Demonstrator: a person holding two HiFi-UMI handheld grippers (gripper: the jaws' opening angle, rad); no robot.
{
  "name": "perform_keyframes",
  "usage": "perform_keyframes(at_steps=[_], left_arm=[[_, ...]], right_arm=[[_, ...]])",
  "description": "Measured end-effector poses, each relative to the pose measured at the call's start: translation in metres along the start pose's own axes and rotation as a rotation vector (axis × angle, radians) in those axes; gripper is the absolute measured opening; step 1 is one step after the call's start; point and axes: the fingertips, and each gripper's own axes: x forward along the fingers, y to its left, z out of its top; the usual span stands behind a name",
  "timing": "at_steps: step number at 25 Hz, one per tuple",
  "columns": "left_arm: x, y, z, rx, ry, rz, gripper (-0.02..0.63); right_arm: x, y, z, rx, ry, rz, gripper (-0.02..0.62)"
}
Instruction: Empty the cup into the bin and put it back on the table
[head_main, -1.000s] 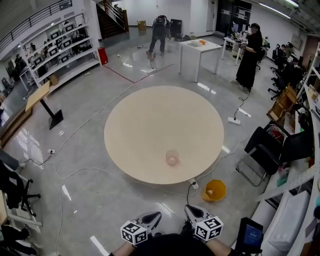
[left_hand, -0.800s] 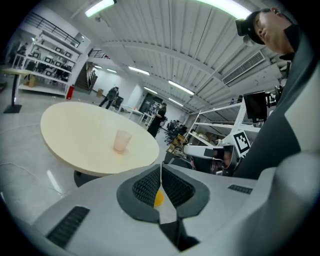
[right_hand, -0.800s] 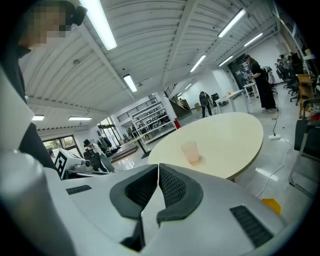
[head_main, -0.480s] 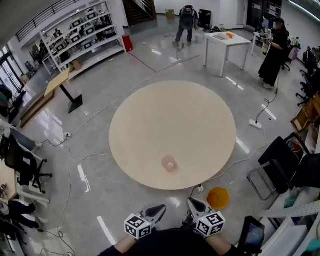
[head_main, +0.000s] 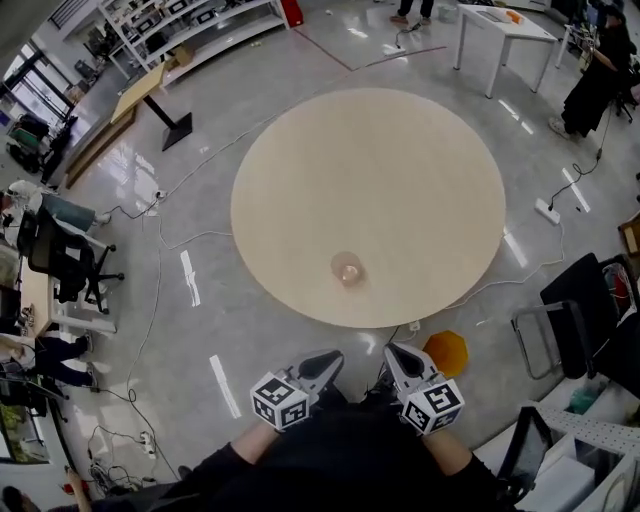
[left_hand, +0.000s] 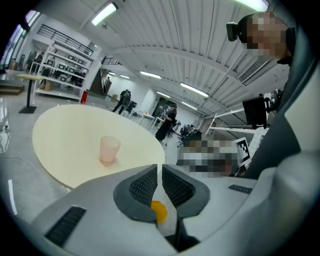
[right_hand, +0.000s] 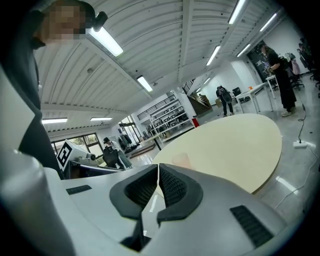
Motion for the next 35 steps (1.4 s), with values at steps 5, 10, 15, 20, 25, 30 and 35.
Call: perform_keyframes(at_steps=[5,10,15,20,25,30,35], left_arm=[[0.0,0.026,0.021,-0.014,-0.045,0.003,0.028],[0.01,0.076,0.051,0.031,-0.042,-0.049,0.097],[0.03,0.132,0.072,0.169,0.056,-0.129,0.182],[0.068,0.179,0.061,0.454,0.228,-0.182,0.265],[0.101,0.215,0.032,0.751,0.408,-0.251,0.265],[0.124,0.231,0.021,0.96,0.542,-0.377,0.265],[0.136,0.236,0.016,1.056,0.614,-0.471,0.265]], right_arm=[[0.027,-0.008,0.008,0.02,-0.01,0.017,0.02],[0.07,-0.017,0.019,0.008,-0.004,-0.028,0.04],[0.119,-0.023,0.021,-0.029,0.035,-0.087,0.118],[0.157,-0.048,0.004,-0.144,0.147,-0.136,0.137],[0.186,-0.071,-0.022,-0.345,0.313,-0.142,0.149],[0.209,-0.087,-0.046,-0.537,0.467,-0.108,0.153],[0.22,-0.091,-0.054,-0.608,0.525,-0.095,0.153]])
